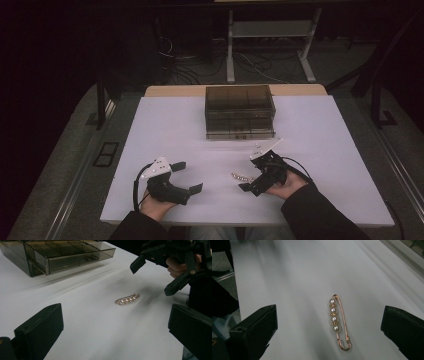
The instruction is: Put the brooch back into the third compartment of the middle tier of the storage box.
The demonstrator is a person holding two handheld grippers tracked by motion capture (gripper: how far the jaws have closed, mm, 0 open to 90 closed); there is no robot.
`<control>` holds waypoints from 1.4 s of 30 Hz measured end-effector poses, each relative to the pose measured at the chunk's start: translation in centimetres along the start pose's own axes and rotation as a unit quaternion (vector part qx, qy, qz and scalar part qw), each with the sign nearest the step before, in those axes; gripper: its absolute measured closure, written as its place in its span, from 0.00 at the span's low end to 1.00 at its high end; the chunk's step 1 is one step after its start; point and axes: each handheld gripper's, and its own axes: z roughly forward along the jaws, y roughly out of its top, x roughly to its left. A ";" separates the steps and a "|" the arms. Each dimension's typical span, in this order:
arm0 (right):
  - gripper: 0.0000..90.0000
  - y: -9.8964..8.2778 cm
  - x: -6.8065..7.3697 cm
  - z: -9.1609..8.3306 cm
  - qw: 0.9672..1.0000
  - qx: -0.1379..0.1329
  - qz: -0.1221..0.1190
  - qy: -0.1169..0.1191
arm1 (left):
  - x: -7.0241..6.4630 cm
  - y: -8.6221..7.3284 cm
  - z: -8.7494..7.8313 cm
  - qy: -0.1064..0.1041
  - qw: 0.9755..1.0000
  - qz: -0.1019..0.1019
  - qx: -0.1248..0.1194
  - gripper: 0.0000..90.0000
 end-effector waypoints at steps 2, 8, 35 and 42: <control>0.00 0.0 0.0 0.2 1.000 0.004 -0.004 -0.001 | 0.0 0.0 0.0 0.000 1.000 0.001 0.001 0.00; 0.00 0.1 0.1 1.0 1.000 0.016 -0.011 0.004 | 0.0 0.0 0.0 -0.001 1.000 0.001 0.001 0.00; 0.21 0.7 -0.2 3.3 0.997 0.062 -0.047 -0.008 | -0.1 -0.1 0.1 -0.002 1.000 0.001 0.005 0.00; 0.43 0.9 -0.1 3.6 0.996 0.067 -0.061 -0.024 | -0.1 -0.1 0.1 -0.002 1.000 0.000 0.005 0.00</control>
